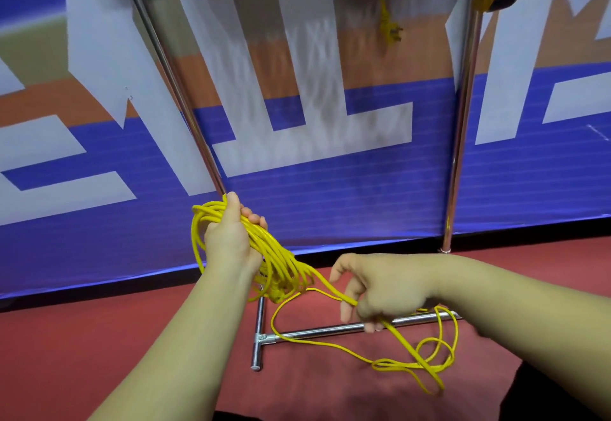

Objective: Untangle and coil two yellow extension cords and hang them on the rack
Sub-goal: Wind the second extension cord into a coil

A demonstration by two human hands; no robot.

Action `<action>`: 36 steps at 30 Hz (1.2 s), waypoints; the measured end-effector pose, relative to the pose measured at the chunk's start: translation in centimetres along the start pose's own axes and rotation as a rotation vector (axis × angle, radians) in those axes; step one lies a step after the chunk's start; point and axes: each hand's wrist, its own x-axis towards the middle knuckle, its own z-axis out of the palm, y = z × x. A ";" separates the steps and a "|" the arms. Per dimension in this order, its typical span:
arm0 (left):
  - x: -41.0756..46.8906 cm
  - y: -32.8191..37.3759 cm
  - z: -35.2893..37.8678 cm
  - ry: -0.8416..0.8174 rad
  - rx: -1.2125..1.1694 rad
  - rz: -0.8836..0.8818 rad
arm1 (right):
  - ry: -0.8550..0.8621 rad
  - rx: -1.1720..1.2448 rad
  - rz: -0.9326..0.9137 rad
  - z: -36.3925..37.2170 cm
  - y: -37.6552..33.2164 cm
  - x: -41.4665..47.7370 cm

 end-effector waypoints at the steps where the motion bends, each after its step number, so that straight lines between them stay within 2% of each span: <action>1: 0.1 -0.2 0.0 0.032 0.041 0.040 | 0.001 0.005 0.013 -0.2 0.0 -0.2; 6: 0.4 -1.0 -0.6 0.063 0.244 0.137 | 0.118 -0.029 0.017 -1.3 0.3 -0.7; 12: -0.6 -2.9 -0.7 -0.136 0.403 0.057 | 0.280 -0.274 -0.190 -2.6 0.0 -0.9; 17: -2.9 -4.0 0.1 -0.354 0.560 -0.094 | 0.479 -0.141 -0.323 -3.7 -0.4 -1.1; 21: -4.7 -3.8 0.9 -0.494 0.524 -0.252 | 0.670 -0.023 -0.374 -4.6 0.0 -1.0; 25: -6.2 -3.4 1.6 -0.589 0.478 -0.323 | 0.800 0.012 -0.373 -5.2 0.7 -0.7; 31: -7.3 -2.5 2.3 -0.741 0.427 -0.373 | 0.859 0.034 -0.385 -5.5 1.0 -0.2; 36: -6.6 -0.6 2.4 -0.694 0.310 -0.314 | 0.653 0.172 -0.357 -7.0 2.2 -1.0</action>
